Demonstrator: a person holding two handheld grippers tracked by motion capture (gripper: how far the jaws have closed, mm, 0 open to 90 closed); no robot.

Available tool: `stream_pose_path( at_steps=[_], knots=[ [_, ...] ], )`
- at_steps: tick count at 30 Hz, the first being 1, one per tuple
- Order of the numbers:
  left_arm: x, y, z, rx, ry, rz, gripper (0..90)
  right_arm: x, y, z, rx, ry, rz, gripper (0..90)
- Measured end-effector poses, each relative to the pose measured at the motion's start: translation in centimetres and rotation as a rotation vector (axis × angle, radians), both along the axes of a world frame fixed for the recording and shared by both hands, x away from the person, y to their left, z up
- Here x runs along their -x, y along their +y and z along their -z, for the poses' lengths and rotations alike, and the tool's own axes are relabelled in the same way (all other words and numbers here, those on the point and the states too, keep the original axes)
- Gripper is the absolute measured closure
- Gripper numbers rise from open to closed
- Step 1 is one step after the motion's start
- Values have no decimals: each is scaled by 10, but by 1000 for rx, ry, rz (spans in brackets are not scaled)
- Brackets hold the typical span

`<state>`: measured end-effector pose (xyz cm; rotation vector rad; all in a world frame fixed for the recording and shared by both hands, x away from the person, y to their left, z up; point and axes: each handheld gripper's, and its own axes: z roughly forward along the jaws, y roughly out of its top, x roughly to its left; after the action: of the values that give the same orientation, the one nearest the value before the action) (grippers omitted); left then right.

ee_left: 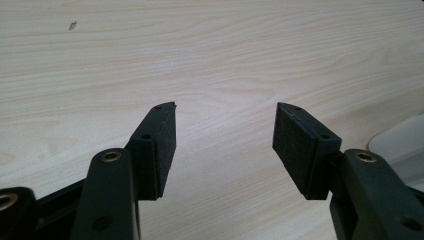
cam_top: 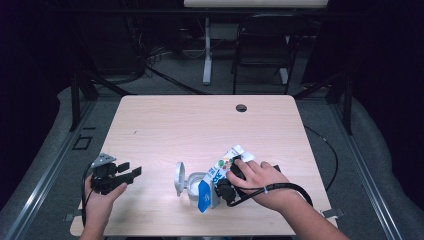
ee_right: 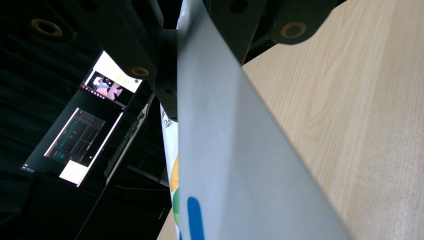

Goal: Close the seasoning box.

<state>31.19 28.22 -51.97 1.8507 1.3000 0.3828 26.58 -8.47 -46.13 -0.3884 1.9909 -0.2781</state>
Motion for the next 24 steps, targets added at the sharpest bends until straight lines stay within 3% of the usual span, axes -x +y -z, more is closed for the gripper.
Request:
stream_pose_path(
  at_steps=[7, 12, 24],
  knots=[
    [0, 1, 0, -1, 3, -5, 431, -1, -1, 1, -48, 26, 2, 870],
    [0, 0, 0, -1, -1, -4, 431, 0, -2, 0, -56, 21, 12, 871],
    [1, -4, -1, -3, -3, -3, 431, 2, -7, 3, -161, 93, 51, 872]
  ],
)
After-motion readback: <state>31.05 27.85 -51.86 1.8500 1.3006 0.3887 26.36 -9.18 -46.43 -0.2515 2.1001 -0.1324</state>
